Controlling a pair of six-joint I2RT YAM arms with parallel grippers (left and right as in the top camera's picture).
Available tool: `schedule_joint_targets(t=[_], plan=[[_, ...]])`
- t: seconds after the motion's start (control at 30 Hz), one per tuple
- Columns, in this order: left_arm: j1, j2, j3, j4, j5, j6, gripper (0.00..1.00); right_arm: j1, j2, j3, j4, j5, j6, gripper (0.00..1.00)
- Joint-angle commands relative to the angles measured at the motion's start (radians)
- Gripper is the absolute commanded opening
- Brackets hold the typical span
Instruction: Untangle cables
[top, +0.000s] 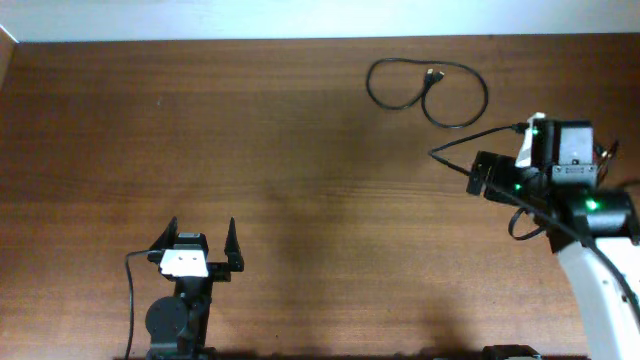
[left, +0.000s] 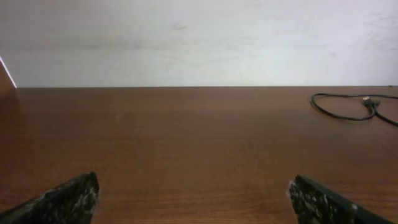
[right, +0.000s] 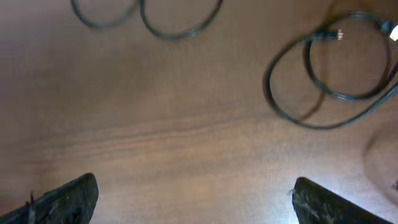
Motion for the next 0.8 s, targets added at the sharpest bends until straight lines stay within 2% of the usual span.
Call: schedule_joint_targets(t=[0.0, 0.17, 0.43, 0.77], plan=[[0.005, -0.006, -0.003, -0.008, -0.014, 0.019, 0.99, -0.003, -0.073, -0.064, 0.115, -0.020, 0.008, 0.99], [0.005, -0.006, -0.003, -0.008, -0.014, 0.019, 0.99, -0.003, -0.193, -0.247, 0.315, -0.101, 0.008, 0.99], [0.005, -0.006, -0.003, -0.008, -0.014, 0.019, 0.99, -0.003, -0.365, -0.489, 0.599, -0.124, 0.008, 0.99], [0.005, -0.006, -0.003, -0.008, -0.014, 0.019, 0.99, -0.003, -0.544, -0.702, 0.814, -0.123, 0.008, 0.99]])
